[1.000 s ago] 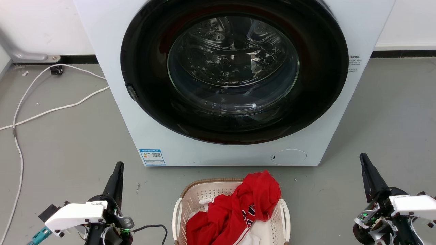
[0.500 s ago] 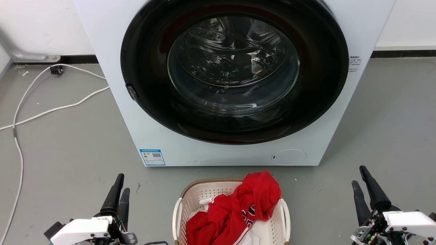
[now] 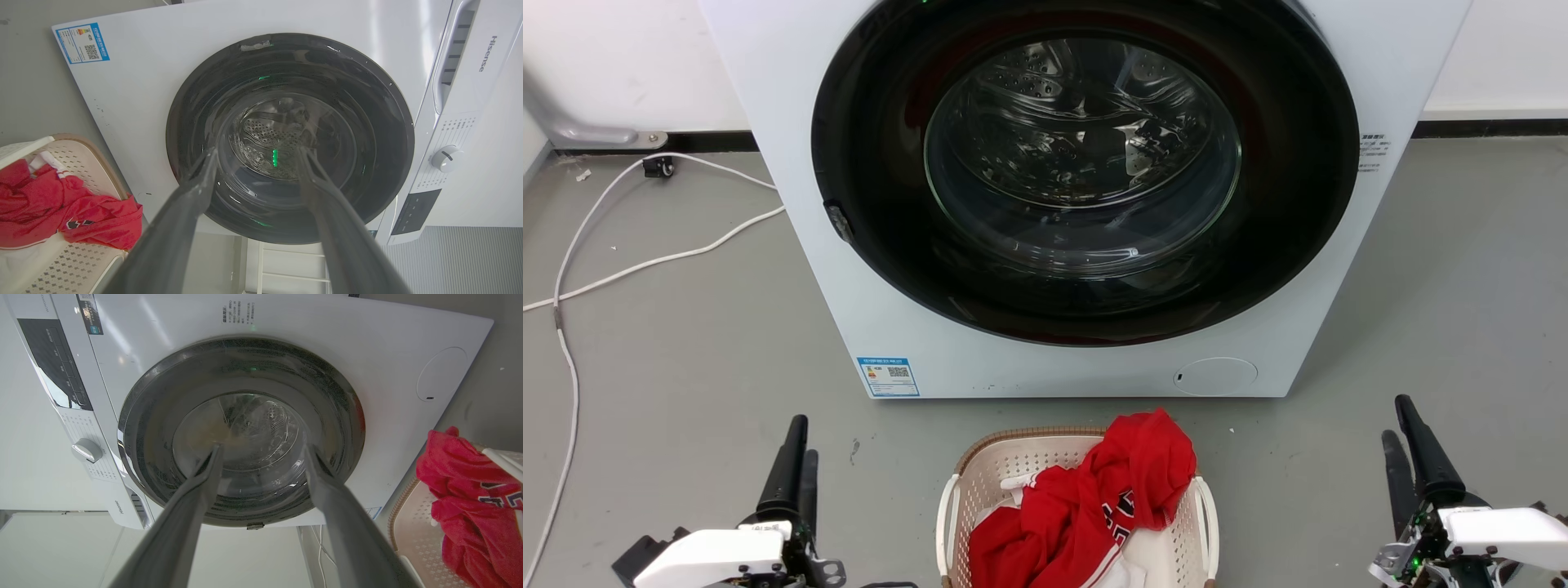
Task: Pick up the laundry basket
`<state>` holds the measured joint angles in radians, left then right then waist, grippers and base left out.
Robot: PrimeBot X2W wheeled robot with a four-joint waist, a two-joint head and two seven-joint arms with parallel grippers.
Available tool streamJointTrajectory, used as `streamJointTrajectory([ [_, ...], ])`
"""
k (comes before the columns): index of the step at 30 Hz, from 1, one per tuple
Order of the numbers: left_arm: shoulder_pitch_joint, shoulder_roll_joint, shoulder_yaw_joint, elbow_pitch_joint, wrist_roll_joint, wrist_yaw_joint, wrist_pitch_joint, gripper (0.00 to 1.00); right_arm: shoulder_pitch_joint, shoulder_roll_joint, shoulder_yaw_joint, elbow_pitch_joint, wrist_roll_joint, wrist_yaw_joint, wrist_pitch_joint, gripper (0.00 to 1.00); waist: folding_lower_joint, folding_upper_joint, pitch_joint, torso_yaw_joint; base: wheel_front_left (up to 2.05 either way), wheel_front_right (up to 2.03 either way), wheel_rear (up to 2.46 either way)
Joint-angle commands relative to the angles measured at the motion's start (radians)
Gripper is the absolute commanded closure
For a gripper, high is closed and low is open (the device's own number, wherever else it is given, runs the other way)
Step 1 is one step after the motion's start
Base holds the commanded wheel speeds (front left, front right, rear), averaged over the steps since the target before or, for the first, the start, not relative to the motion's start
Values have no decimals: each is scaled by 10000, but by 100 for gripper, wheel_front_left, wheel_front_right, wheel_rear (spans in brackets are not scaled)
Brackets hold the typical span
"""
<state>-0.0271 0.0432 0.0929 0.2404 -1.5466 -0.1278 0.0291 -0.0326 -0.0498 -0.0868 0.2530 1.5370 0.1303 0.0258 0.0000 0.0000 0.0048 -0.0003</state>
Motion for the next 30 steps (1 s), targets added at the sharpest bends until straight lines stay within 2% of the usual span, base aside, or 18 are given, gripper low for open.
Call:
streamJointTrajectory([
  [1,-75,36,75,-264,228,-10,-126,0,-66,-24,-58,-249,-332,3,-112,0,0,0,2,0,0,0,0],
  [8,-34,41,519,-257,1112,37,-417,0,-63,-23,-283,-358,-1858,3,-401,0,0,0,7,6,0,0,0],
  [18,-47,49,967,-947,2667,474,-792,0,-88,-22,-339,-1014,-4949,4,-772,0,0,0,31,28,0,0,0],
  [24,110,53,829,-1738,3985,601,-999,0,-72,-21,-219,-1673,-6828,3,-986,0,0,0,58,29,0,0,0],
  [30,317,56,292,-2441,5560,759,-1199,0,4,-20,-37,-2191,-8267,3,-1178,0,0,0,86,14,0,0,0],
])
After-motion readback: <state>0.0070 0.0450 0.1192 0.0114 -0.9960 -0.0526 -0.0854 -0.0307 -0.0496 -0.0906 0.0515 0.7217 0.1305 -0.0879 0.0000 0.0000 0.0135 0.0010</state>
